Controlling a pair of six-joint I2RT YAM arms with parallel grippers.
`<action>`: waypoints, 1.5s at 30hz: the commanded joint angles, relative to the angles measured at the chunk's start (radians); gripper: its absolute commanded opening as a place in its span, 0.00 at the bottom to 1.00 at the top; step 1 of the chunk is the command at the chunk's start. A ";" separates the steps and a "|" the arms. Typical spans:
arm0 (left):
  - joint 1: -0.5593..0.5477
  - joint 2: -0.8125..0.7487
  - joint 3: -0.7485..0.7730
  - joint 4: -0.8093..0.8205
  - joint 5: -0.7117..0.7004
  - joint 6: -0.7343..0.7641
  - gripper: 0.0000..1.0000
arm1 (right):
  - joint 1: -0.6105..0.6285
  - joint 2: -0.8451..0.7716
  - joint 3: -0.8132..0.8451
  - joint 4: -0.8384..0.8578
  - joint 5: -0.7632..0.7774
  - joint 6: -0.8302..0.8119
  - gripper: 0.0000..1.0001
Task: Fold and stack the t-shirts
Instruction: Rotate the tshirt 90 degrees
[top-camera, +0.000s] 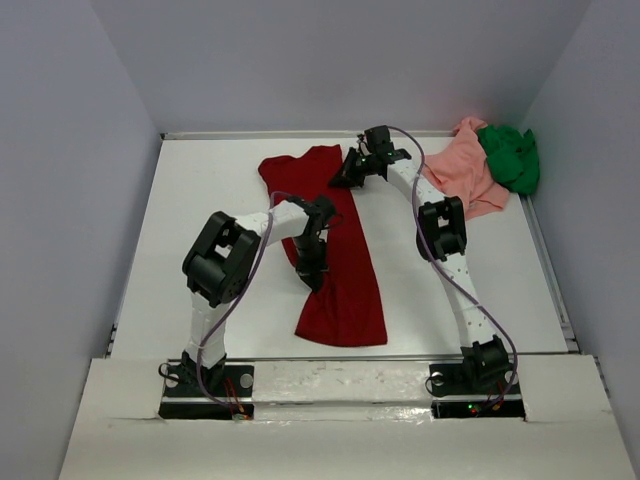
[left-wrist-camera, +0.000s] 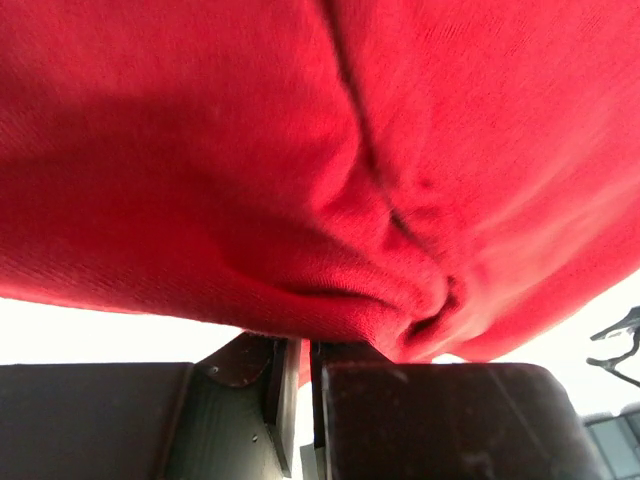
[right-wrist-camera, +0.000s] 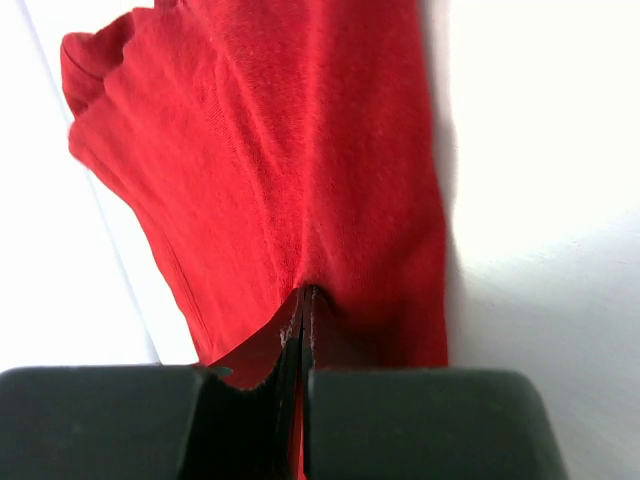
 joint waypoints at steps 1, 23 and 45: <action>-0.004 -0.014 0.035 -0.064 0.012 -0.007 0.18 | -0.004 -0.016 0.008 0.056 0.022 -0.004 0.00; 0.048 -0.262 -0.281 -0.082 -0.041 -0.021 0.20 | -0.105 -0.147 -0.157 0.036 0.059 -0.114 0.00; 0.137 -0.460 -0.074 -0.059 -0.258 -0.085 0.61 | -0.125 -0.475 -0.280 0.096 -0.059 -0.197 0.54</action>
